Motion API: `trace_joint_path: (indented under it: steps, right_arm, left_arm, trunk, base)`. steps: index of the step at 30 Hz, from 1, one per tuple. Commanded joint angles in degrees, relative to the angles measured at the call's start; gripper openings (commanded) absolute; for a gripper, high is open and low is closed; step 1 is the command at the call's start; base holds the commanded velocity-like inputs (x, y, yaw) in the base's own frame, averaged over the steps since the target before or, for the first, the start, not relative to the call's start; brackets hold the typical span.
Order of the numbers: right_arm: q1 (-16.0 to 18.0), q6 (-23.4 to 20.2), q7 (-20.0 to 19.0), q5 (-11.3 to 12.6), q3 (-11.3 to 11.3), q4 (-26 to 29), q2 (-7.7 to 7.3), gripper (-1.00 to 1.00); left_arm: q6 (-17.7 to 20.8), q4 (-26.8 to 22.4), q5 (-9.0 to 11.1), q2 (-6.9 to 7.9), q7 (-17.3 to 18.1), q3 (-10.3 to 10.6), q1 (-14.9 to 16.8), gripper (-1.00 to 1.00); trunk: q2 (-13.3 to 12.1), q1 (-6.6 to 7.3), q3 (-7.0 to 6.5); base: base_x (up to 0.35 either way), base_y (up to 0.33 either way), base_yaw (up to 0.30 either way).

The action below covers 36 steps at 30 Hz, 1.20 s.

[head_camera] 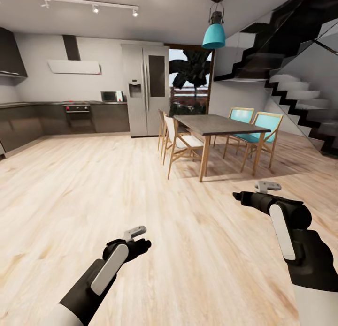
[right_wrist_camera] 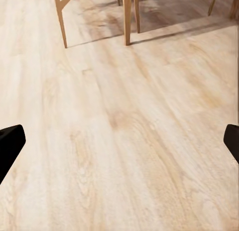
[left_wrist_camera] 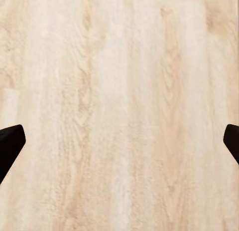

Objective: Place each of the two pumpkins and all three candles from the living room inside a cabinet in the living room (use any cabinet), then make sure every cabinet is closed, and position the cauldron so it is next to a table in the living room.

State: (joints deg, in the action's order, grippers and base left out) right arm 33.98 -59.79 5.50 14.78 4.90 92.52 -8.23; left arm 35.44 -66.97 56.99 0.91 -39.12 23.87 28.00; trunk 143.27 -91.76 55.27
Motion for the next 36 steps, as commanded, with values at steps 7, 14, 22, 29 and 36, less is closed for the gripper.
trace_joint_path:
  steps: [7,14,22,29,36]
  right_arm:
    - [-1.0,-0.2,0.6,0.8,0.0,0.0,-0.08,1.00]
    - [-3.7,-0.2,0.6,0.8,0.0,-0.2,-0.45,1.00]
    - [-9.0,-0.2,0.7,0.6,0.2,0.0,-0.59,1.00]
    - [-10.8,-0.2,0.5,0.8,0.2,0.0,-0.64,1.00]
    - [-10.9,-0.2,0.6,0.8,0.2,0.0,-0.64,1.00]
  left_arm:
    - [-2.1,1.2,0.0,0.36,-0.5,0.3,0.1,1.00]
    - [-3.6,2.5,-0.2,0.04,-0.5,0.7,0.0,1.00]
    - [-11.1,6.8,-0.1,0.32,0.6,0.8,0.0,1.00]
    - [-13.7,9.2,-0.1,0.53,1.8,0.8,-0.1,1.00]
    - [-13.9,10.5,-0.1,0.42,1.9,0.8,-0.1,1.00]
  trunk:
    - [0.0,-0.02,0.06]
    - [0.0,-0.02,0.06]
    - [0.0,-0.02,0.06]
    - [0.0,-0.02,0.06]
    - [0.0,-0.02,0.06]
  base:
    - [0.336,0.000,-0.061]
    - [0.339,0.000,-0.009]
    - [0.339,0.000,-0.107]
    - [0.339,0.067,-0.259]
    - [0.340,0.093,-0.270]
